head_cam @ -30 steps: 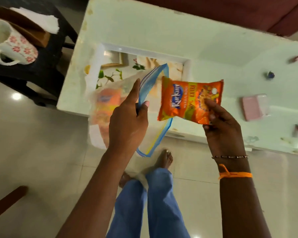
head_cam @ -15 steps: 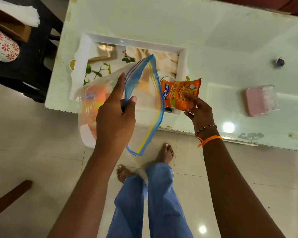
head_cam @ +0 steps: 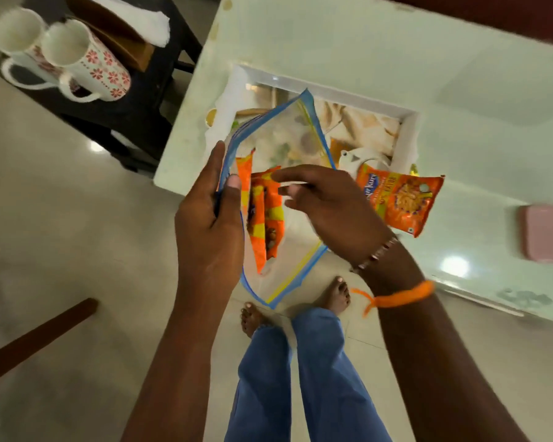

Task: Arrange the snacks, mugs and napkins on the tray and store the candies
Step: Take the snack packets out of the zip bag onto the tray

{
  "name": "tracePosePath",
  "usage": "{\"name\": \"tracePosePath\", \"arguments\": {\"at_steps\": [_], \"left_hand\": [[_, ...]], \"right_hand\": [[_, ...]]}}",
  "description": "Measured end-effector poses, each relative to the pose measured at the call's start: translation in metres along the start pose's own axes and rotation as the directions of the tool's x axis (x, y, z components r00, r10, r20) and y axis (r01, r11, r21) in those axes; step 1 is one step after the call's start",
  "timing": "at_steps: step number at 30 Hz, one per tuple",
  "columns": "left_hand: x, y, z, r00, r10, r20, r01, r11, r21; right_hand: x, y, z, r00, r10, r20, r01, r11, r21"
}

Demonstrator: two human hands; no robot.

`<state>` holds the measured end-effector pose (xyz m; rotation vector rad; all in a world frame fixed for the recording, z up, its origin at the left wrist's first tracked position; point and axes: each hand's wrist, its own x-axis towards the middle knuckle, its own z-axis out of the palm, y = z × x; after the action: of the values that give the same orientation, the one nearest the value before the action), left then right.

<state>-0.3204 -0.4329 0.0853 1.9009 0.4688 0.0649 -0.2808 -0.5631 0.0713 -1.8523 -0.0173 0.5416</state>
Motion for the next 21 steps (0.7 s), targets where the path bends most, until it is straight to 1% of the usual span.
{"name": "tracePosePath", "arguments": {"at_steps": [2,3,5,7,9,13,15,18,21], "left_hand": [[-0.001,0.000,-0.008,1.000,0.010,-0.019,-0.010,1.000,-0.001],[-0.002,0.000,-0.011,1.000,0.015,-0.025,-0.015,1.000,0.001],[-0.004,-0.003,-0.015,0.999,0.021,-0.035,-0.021,1.000,-0.002],[-0.007,-0.005,-0.018,0.999,0.019,-0.031,-0.019,1.000,0.000],[-0.011,-0.006,-0.018,1.000,0.014,-0.023,-0.014,1.000,0.007],[-0.014,-0.007,-0.013,1.000,0.004,0.016,-0.005,0.999,0.043],[-0.013,-0.008,-0.010,1.000,-0.002,0.026,0.001,0.998,0.061],[-0.010,-0.008,-0.002,0.999,0.001,0.035,-0.004,0.996,0.087],[-0.007,-0.003,0.012,0.998,0.007,0.056,-0.013,0.994,0.104]], "right_hand": [[0.030,0.001,0.028,0.998,0.031,0.049,-0.018,0.969,-0.247],[0.045,0.003,0.041,0.994,0.066,0.084,-0.036,0.946,-0.321],[0.071,0.008,0.062,0.976,0.153,0.153,-0.075,0.902,-0.425],[0.094,0.017,0.078,0.962,0.221,0.157,-0.105,0.837,-0.537],[0.105,0.020,0.083,0.952,0.251,0.174,-0.103,0.800,-0.591],[0.102,0.015,0.083,0.937,0.234,0.259,-0.058,0.837,-0.544],[0.094,0.013,0.079,0.942,0.210,0.264,-0.046,0.855,-0.516],[0.077,0.010,0.058,0.971,0.158,0.181,-0.070,0.907,-0.416],[0.049,0.013,0.019,0.991,0.116,0.059,-0.108,0.985,-0.134]]}}
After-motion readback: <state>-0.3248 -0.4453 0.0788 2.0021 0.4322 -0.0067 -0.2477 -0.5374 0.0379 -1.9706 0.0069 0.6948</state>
